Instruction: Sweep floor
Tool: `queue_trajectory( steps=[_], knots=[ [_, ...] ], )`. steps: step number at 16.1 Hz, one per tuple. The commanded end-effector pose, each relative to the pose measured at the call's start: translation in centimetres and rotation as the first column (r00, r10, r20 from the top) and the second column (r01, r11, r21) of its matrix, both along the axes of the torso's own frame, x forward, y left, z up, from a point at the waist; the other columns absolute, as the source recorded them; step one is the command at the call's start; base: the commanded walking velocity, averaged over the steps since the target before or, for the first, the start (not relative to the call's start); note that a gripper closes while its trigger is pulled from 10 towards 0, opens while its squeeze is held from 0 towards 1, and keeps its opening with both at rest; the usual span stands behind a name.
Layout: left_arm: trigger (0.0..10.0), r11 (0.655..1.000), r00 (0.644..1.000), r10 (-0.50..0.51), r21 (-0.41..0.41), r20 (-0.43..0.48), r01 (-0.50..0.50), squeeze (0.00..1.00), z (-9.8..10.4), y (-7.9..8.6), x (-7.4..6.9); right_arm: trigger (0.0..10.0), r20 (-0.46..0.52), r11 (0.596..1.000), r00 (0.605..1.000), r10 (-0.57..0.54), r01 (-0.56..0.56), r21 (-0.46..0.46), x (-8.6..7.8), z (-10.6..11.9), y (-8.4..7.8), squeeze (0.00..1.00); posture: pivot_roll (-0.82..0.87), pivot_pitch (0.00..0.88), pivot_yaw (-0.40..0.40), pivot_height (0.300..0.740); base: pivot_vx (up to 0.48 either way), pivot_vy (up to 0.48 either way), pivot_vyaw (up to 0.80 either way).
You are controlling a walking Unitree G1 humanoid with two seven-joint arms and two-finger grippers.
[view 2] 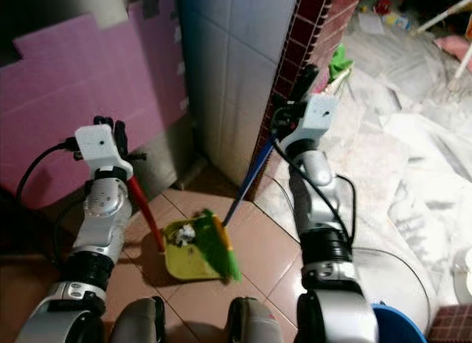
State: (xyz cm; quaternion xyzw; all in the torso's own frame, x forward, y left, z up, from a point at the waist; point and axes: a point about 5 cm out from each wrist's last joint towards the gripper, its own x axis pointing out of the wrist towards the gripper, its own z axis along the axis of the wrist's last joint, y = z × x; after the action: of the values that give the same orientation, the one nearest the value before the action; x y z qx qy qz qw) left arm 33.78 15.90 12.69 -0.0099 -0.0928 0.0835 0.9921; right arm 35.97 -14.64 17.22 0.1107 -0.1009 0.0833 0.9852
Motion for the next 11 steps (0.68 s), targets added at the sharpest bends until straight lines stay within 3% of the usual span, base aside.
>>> queue_trajectory(
  steps=[1,5,8,11],
  knots=[
    [10.0,0.998,0.996,-0.026,-0.047,0.085,0.030,0.00,1.7,-0.3,0.5,10.0,0.042,1.000,0.999,-0.031,0.031,0.000,-0.1,0.4,-0.2,0.00,0.03,0.000,-0.038,0.740,0.000,0.000,0.00],
    [10.0,0.997,0.992,-0.054,-0.043,0.113,0.059,0.00,2.4,-0.1,0.9,10.0,0.130,0.985,0.986,-0.101,0.117,-0.124,-0.1,1.3,-1.0,0.00,0.02,0.000,-0.038,0.740,0.000,0.000,0.00],
    [10.0,0.989,0.988,-0.138,-0.043,0.075,0.141,0.00,1.8,-0.2,0.5,10.0,0.124,0.956,0.967,-0.222,0.240,-0.166,-0.1,0.7,-2.3,0.00,0.05,0.000,-0.059,0.740,0.000,0.000,0.00],
    [10.0,0.981,0.974,-0.193,0.006,0.118,0.193,0.00,2.8,-1.0,0.4,10.0,0.124,0.934,0.953,-0.275,0.295,-0.199,-0.2,-0.1,-2.8,0.00,0.07,0.000,-0.099,0.740,0.000,0.000,0.00]
  ],
)
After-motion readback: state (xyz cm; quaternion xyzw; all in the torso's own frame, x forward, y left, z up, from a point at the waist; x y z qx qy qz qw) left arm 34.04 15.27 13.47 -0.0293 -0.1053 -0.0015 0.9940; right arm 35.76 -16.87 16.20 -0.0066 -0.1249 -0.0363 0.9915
